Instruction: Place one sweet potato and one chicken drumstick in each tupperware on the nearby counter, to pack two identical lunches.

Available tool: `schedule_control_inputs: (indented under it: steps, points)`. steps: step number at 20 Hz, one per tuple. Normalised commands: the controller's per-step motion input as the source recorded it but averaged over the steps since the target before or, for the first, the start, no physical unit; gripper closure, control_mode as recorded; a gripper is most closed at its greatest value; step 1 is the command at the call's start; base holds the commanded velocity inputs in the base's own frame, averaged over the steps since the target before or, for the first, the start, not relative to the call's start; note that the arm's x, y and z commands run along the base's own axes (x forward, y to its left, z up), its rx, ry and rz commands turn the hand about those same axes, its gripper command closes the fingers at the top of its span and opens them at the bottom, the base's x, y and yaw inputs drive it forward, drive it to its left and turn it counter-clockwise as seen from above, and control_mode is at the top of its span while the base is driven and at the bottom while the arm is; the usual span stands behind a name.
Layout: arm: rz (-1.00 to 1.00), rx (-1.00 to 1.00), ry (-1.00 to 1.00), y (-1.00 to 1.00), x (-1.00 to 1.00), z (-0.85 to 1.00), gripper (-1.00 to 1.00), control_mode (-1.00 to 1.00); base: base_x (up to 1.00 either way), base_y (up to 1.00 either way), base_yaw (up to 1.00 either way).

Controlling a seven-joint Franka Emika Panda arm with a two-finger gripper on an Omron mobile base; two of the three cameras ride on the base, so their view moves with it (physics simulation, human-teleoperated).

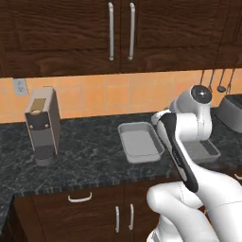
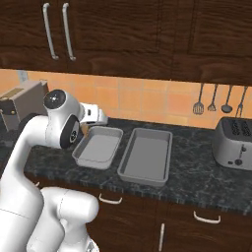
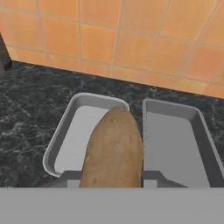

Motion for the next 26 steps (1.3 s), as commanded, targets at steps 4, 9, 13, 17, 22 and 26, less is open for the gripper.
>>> schedule_control_inputs:
  steps: [4, 9, 13, 17, 22, 26]
  points:
    - [0.04, 0.0, 0.0, 0.06, 0.12, -0.12, 1.0, -1.0, 0.52, 0.22, 0.13]
    - [0.03, 0.0, 0.08, 0.16, 0.5, -0.73, 1.0, -1.0, 0.0, 0.0, 0.0]
    - [0.0, -0.02, 0.18, 0.13, 0.78, -0.89, 1.0, -1.0, 0.0, 0.0, 0.0]
    - [0.0, 0.02, 0.11, 0.0, 0.71, -0.68, 1.0, -1.0, 0.0, 0.0, 0.0]
    - [0.0, 0.05, 0.3, 0.0, 0.22, -0.28, 1.0, -1.0, 0.0, 0.0, 0.0]
    - [-0.1, 0.1, 0.23, 0.04, 0.02, -0.06, 1.0, -1.0, 0.0, 0.0, 0.0]
